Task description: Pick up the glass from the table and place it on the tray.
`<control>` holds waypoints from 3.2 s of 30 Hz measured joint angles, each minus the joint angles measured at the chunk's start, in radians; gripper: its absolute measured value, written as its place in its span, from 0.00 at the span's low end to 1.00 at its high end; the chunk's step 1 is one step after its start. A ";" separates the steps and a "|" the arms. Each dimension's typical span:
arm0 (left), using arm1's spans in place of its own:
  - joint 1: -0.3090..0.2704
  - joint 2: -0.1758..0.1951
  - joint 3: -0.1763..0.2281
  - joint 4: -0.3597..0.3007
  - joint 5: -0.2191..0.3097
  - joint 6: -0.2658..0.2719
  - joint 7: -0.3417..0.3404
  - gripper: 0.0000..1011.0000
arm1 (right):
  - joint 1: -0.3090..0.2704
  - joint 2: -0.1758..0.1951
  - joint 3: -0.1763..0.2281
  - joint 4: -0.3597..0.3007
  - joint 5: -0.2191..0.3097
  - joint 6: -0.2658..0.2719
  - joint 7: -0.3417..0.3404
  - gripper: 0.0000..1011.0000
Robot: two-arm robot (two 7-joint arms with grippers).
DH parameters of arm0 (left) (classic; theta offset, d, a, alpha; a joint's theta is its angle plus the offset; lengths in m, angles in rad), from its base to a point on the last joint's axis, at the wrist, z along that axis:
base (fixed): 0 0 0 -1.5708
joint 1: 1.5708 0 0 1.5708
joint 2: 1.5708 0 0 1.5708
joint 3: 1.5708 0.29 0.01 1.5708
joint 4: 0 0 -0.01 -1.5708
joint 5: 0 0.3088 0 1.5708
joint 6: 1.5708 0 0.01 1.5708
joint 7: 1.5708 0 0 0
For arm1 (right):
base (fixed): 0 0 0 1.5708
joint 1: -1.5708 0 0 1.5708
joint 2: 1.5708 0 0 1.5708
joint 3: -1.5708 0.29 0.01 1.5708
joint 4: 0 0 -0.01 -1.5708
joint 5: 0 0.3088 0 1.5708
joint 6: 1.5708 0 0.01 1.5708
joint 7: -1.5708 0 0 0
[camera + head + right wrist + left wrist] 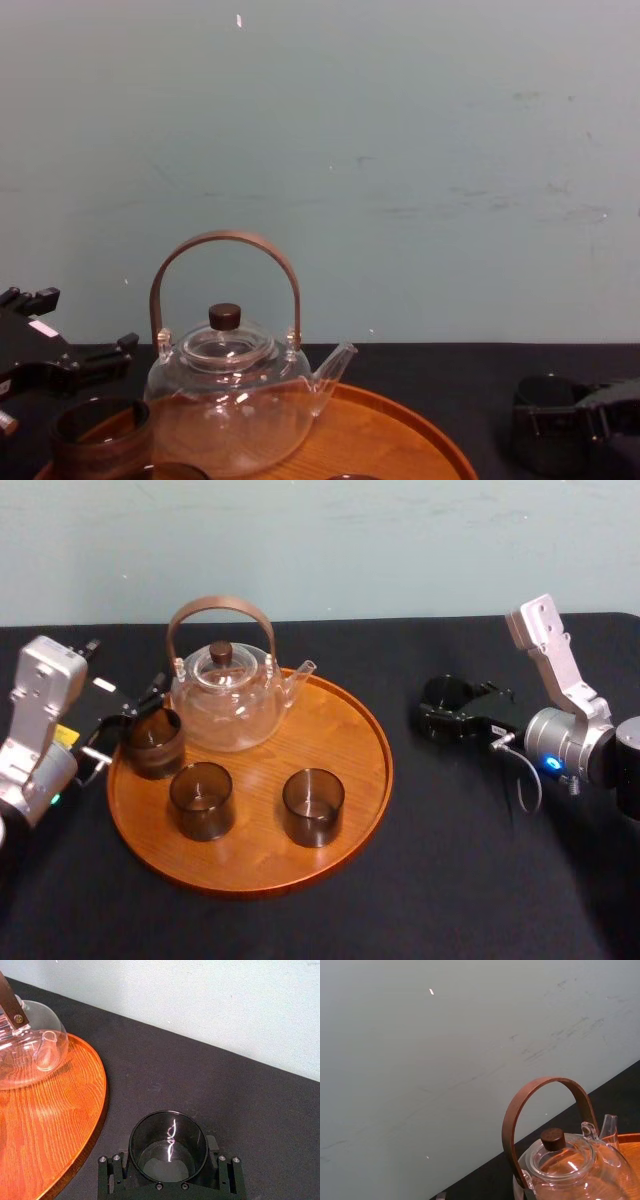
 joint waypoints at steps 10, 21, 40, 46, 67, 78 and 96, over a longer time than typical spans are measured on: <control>0.000 0.000 0.000 0.000 0.000 0.000 0.000 0.99 | -0.001 0.001 0.000 -0.001 0.001 0.000 0.000 0.89; 0.000 0.000 0.000 0.000 0.000 0.000 0.000 0.99 | -0.011 0.031 0.012 -0.061 0.025 -0.010 0.076 0.89; 0.000 0.000 0.000 0.000 0.000 0.000 0.000 0.99 | 0.093 0.033 -0.101 -0.053 0.042 -0.089 0.234 0.89; 0.000 0.000 0.000 0.000 0.000 0.000 0.000 0.99 | 0.125 0.012 -0.151 -0.022 0.043 -0.117 0.268 0.89; 0.000 0.000 0.000 0.000 0.000 0.000 0.000 0.99 | 0.161 -0.045 -0.225 0.093 0.025 -0.175 0.267 0.89; 0.000 0.000 0.000 0.000 0.000 0.000 0.000 0.99 | 0.165 -0.062 -0.234 0.146 -0.007 -0.197 0.259 0.89; 0.000 0.000 0.000 0.000 0.000 0.000 0.000 0.99 | 0.161 -0.074 -0.231 0.169 -0.037 -0.201 0.259 0.89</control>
